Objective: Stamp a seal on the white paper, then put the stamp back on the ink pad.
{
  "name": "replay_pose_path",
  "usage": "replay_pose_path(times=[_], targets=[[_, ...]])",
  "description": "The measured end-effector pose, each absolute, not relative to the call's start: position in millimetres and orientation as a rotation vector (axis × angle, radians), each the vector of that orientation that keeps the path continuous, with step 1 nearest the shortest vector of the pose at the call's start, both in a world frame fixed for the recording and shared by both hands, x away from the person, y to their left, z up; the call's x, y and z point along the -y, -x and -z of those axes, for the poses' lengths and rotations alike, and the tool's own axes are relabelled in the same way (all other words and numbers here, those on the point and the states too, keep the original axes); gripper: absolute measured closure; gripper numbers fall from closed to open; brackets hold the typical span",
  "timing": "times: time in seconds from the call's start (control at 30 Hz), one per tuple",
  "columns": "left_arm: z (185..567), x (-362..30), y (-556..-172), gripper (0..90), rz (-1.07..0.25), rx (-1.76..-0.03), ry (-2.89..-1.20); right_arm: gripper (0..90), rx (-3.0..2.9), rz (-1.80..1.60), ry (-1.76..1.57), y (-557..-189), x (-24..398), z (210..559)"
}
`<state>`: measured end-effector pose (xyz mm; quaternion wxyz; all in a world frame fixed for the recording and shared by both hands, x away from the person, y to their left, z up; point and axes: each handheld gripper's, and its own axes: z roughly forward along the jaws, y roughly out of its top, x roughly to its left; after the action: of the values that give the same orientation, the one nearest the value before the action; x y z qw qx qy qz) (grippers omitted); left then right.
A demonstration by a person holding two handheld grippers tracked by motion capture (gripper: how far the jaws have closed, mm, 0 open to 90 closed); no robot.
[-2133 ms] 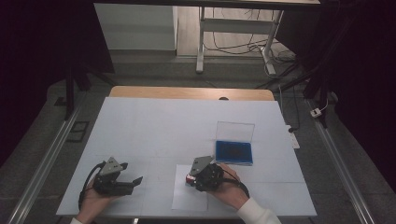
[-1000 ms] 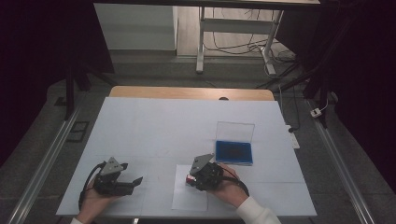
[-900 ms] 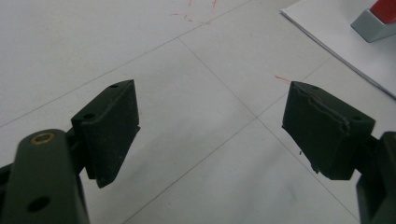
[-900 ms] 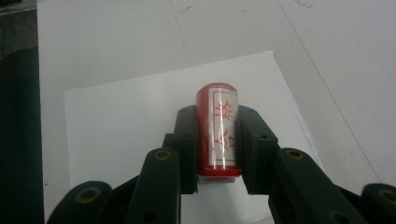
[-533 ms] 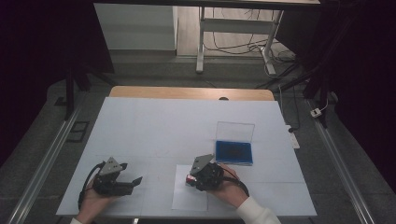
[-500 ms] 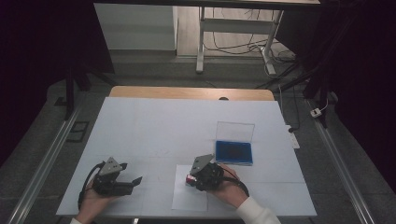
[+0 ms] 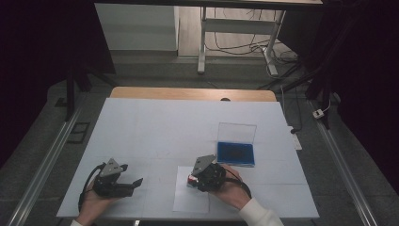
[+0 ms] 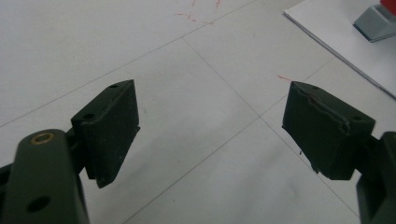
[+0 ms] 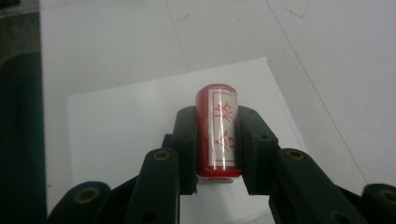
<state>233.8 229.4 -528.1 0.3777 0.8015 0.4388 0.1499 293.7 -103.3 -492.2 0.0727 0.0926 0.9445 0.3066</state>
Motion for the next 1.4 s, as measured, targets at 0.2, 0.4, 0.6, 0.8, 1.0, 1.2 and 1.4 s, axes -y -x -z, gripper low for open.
replay_pose_path(times=[0.2,0.4,0.6,0.8,1.0,1.2,1.4], targets=[[528.1,-230.3,-233.5,19.1,-0.386,-1.121,-2.047,70.5,-2.803,-1.019,-0.303,-292.6,110.7,477.2],[527.8,-229.4,-233.4,19.0,-0.389,-1.122,-2.050,70.5,-2.774,-1.062,-0.312,-292.4,117.0,470.8],[528.1,-229.6,-233.4,19.0,-0.388,-1.122,-2.048,70.5,-2.739,-1.104,-0.344,-295.8,124.0,465.9],[528.2,-229.6,-233.6,19.1,-0.387,-1.121,-2.049,70.5,-2.712,-1.137,-0.362,-298.8,131.4,459.5],[528.1,-229.6,-233.6,19.1,-0.388,-1.121,-2.049,70.4,-2.685,-1.147,-0.374,-299.4,136.1,454.0],[527.9,-230.2,-233.4,19.1,-0.386,-1.119,-2.046,70.5,-2.651,-1.158,-0.396,-302.4,143.1,447.8],[527.5,-229.4,-233.1,19.1,-0.390,-1.118,-2.048,70.5,-2.608,-1.169,-0.451,-309.2,155.4,443.2]])
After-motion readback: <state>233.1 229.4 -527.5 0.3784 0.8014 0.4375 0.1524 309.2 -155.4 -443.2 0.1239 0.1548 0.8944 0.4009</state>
